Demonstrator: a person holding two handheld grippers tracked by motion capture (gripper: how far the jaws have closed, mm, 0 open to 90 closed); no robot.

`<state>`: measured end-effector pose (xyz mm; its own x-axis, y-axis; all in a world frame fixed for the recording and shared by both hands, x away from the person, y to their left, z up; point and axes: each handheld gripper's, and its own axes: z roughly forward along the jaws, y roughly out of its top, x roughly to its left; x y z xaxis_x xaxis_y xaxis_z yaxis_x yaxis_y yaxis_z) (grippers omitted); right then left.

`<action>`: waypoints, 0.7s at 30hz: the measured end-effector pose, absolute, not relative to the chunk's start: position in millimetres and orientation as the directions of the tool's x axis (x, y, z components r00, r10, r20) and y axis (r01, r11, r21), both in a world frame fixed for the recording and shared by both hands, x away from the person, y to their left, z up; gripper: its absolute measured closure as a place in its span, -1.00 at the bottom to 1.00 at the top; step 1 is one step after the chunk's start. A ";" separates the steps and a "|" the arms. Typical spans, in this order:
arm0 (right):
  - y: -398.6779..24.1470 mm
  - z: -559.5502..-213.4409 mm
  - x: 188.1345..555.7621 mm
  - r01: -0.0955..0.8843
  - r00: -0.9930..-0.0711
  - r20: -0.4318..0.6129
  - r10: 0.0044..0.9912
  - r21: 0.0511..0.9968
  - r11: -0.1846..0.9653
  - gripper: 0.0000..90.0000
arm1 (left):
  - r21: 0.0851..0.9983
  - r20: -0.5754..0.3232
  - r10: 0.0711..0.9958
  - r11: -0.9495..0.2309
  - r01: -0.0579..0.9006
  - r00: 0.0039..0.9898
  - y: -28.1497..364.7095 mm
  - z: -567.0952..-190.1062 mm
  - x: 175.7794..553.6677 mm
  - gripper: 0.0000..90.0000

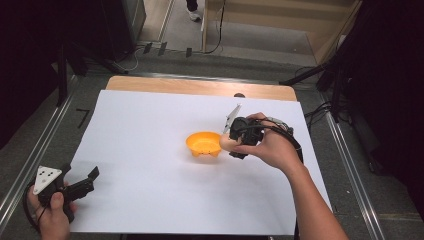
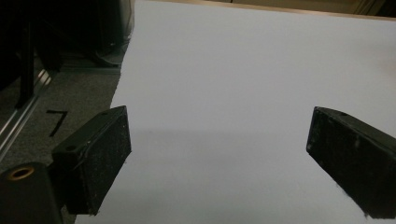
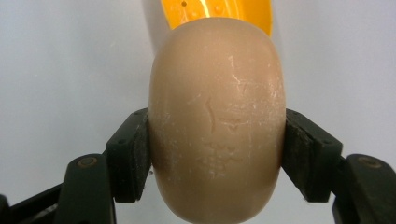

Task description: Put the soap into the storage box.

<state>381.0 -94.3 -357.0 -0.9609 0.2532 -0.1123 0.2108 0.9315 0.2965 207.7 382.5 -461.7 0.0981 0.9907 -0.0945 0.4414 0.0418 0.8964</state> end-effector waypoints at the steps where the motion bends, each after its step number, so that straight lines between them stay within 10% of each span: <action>1: -91.8 -356.7 383.0 0.189 -0.965 -0.121 0.234 0.302 0.934 -0.27 | 0.896 -0.095 0.991 0.042 0.441 0.098 382.5 -461.7 207.7 -0.84; 21: -49.8 -363.4 397.6 0.034 -0.986 -0.147 0.077 0.278 0.960 -0.27 | 0.897 -0.095 0.990 0.042 0.440 0.100 382.7 -461.7 207.5 -0.84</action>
<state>397.6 -49.8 -363.4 -0.9861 0.0771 -0.1469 0.0337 0.9601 0.2778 207.5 382.7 -461.7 0.1004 0.9904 -0.0953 0.4397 0.0417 0.8972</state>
